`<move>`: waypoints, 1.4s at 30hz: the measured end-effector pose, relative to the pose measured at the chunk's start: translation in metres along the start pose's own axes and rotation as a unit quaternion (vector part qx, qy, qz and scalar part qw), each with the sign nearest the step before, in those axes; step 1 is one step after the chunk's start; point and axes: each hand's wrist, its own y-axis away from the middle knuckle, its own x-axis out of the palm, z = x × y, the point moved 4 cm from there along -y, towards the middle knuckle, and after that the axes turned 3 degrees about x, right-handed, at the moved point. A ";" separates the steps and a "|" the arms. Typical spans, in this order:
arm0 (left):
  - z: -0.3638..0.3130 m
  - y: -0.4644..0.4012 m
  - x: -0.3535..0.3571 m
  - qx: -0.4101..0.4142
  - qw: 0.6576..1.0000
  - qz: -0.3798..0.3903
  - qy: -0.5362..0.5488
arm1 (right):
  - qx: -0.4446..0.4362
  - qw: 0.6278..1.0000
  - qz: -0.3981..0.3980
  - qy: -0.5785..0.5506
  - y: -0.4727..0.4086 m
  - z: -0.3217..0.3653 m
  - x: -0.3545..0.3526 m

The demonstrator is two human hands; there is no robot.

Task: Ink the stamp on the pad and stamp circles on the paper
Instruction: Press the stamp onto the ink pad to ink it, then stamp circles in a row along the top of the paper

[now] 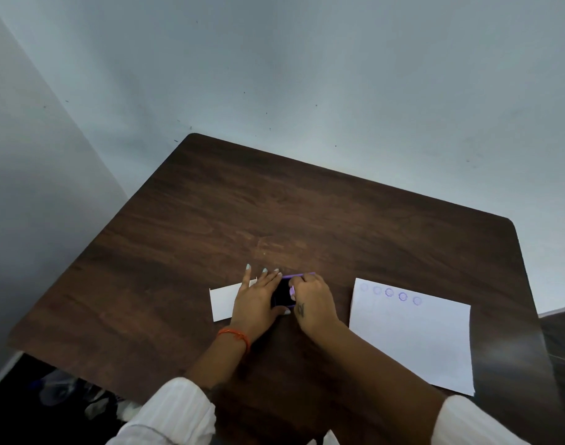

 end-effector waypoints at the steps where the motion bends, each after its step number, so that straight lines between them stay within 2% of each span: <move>1: -0.001 0.000 -0.001 0.001 1.000 0.001 0.000 | 0.010 1.000 0.001 -0.011 -0.002 0.000 -0.001; 4: -0.002 0.000 -0.005 0.000 1.000 0.004 0.000 | 0.065 0.987 0.011 -0.146 -0.004 -0.011 -0.012; 6: -0.003 0.000 -0.006 -0.002 1.000 0.008 -0.004 | 0.111 0.950 -0.035 -0.289 -0.001 -0.029 -0.022; 7: -0.004 0.000 -0.007 -0.002 1.000 0.011 -0.008 | 0.143 0.917 -0.058 -0.367 0.003 -0.039 -0.026; 8: -0.005 0.000 -0.007 -0.001 1.000 0.017 -0.013 | 0.177 0.869 -0.060 -0.458 0.008 -0.047 -0.027; 10: -0.006 -0.001 -0.008 0.002 0.999 0.031 -0.029 | 0.219 0.752 -0.031 -0.620 0.020 -0.058 -0.026; 11: -0.006 0.000 -0.008 0.004 0.999 0.035 -0.037 | 0.230 0.707 -0.017 -0.669 0.025 -0.063 -0.027; 16: -0.022 -0.001 -0.014 0.050 0.998 -0.006 -0.046 | 0.265 0.498 0.005 -0.825 0.058 -0.094 -0.034; 19: -0.047 -0.005 -0.015 0.095 0.994 -0.032 -0.042 | 0.262 0.422 0.009 -0.868 0.080 -0.108 -0.037; 25: -0.120 -0.022 0.007 0.178 0.983 0.000 -0.037 | 0.275 0.348 -0.050 -0.895 0.117 -0.149 -0.040; 28: -0.150 -0.031 0.025 0.214 0.975 0.029 -0.051 | 0.284 0.342 -0.081 -0.892 0.129 -0.170 -0.040; 35: -0.181 -0.050 0.061 0.227 0.967 0.096 -0.057 | 0.293 0.327 -0.122 -0.890 0.138 -0.204 -0.039; 39: -0.178 -0.053 0.074 0.219 0.965 0.131 -0.067 | 0.293 0.333 -0.127 -0.887 0.136 -0.216 -0.038; 42: -0.174 -0.054 0.079 0.206 0.966 0.142 -0.063 | 0.295 0.355 -0.133 -0.877 0.132 -0.224 -0.037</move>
